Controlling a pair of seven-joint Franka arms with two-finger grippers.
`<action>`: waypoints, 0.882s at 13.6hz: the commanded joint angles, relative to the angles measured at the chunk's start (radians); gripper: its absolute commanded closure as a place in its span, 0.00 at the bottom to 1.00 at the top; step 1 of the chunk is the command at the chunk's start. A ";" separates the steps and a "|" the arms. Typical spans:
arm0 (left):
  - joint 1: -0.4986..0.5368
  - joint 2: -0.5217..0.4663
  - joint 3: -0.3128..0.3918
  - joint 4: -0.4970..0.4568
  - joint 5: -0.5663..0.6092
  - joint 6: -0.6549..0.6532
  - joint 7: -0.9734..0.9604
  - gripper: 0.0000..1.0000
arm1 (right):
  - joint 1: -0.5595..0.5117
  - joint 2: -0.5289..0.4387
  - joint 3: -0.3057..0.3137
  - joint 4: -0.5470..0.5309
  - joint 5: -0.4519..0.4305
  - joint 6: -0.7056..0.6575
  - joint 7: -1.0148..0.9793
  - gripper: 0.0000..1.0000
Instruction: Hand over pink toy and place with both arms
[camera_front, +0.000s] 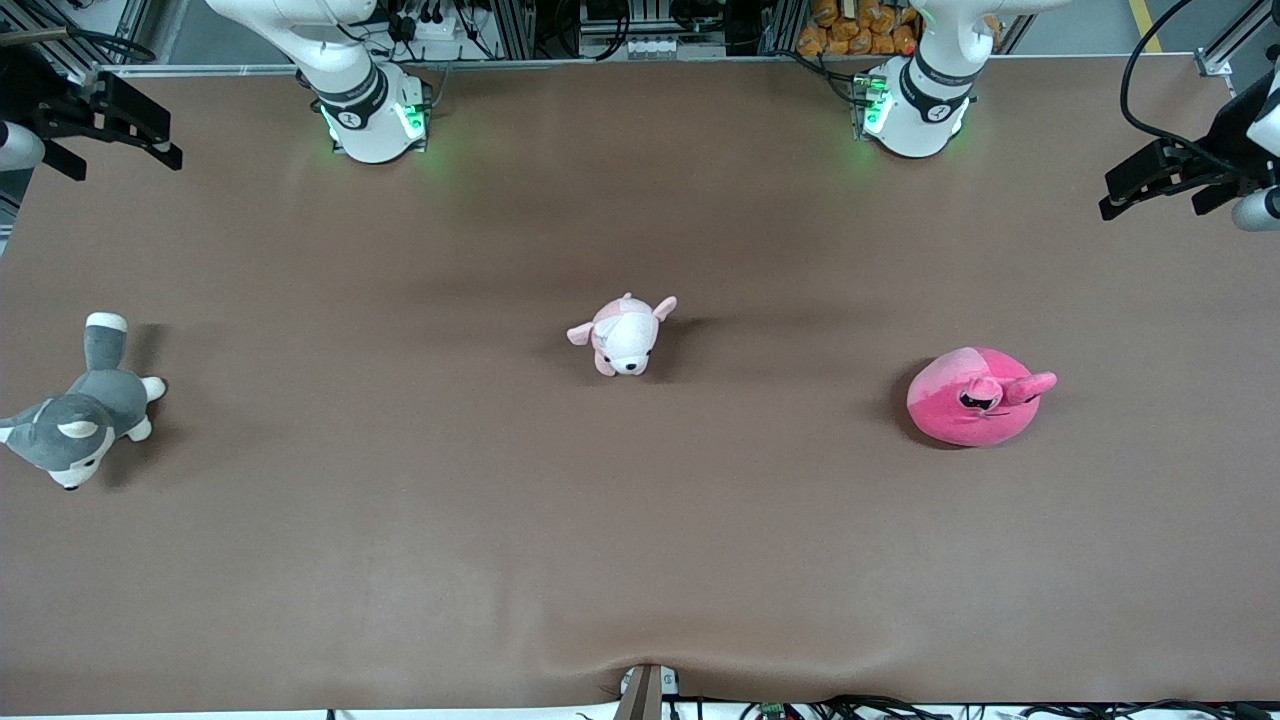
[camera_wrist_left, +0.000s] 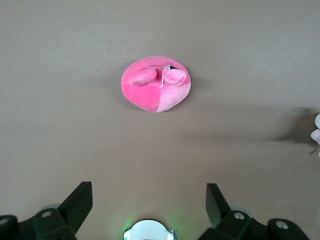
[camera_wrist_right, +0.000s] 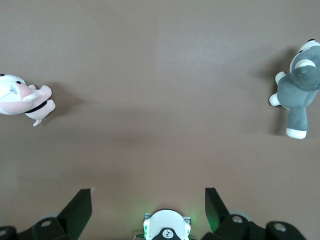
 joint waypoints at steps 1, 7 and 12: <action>0.015 0.009 -0.004 0.000 -0.011 -0.002 0.014 0.00 | -0.016 0.010 0.006 0.017 0.016 -0.004 0.006 0.00; 0.013 0.022 -0.003 -0.013 -0.011 0.024 0.008 0.00 | -0.018 0.010 0.006 0.017 0.017 -0.004 0.006 0.00; 0.013 0.020 -0.003 -0.013 -0.006 0.027 -0.004 0.00 | -0.018 0.010 0.006 0.017 0.017 -0.004 0.006 0.00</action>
